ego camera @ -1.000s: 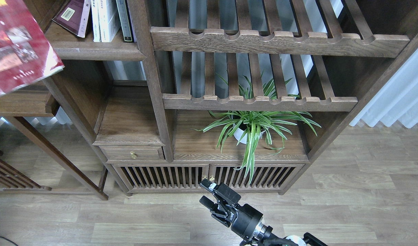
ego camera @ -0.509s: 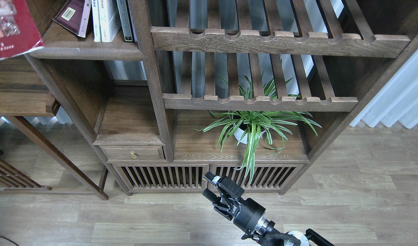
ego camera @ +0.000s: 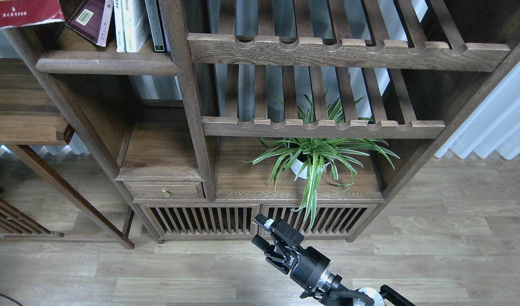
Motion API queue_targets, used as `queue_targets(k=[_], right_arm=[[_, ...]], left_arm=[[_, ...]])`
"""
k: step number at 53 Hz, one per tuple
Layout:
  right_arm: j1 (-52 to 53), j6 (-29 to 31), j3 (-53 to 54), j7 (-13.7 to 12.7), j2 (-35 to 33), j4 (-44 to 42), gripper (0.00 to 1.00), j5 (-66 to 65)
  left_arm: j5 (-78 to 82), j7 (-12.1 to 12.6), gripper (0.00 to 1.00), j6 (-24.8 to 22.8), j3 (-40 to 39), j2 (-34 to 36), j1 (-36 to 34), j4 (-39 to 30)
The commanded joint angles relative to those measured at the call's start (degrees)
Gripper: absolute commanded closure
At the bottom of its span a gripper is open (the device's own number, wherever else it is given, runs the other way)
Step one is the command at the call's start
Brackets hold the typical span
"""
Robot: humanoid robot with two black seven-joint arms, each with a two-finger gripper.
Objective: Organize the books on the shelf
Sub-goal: 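Place the red book on the upper side shelf with the left gripper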
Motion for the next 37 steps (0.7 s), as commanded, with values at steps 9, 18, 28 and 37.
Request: queue_targets(k=[9, 18, 28, 37], right_arm=[[-0.2, 0.0, 0.0, 0.0, 0.0, 0.6, 0.02, 0.0], [-0.4, 0.0, 0.1, 0.0, 0.0, 0.6, 0.02, 0.1], [-0.5, 0.0, 0.1, 0.0, 0.0, 0.7, 0.02, 0.1], [-0.5, 0.0, -0.1, 0.0, 0.0, 0.7, 0.02, 0.1]], left_arm=[[6.3, -0.3, 0.95, 0.0, 0.7, -8.2, -6.5, 6.6], [8.5, -1.0, 0.94, 0.0, 1.9, -15.2, -10.7, 9.5], [11.6, -1.3, 0.94, 0.0, 2.0, -16.7, -13.5, 12.5], [13.5, -1.7, 0.94, 0.0, 2.1, -17.6, -15.2, 14.7]])
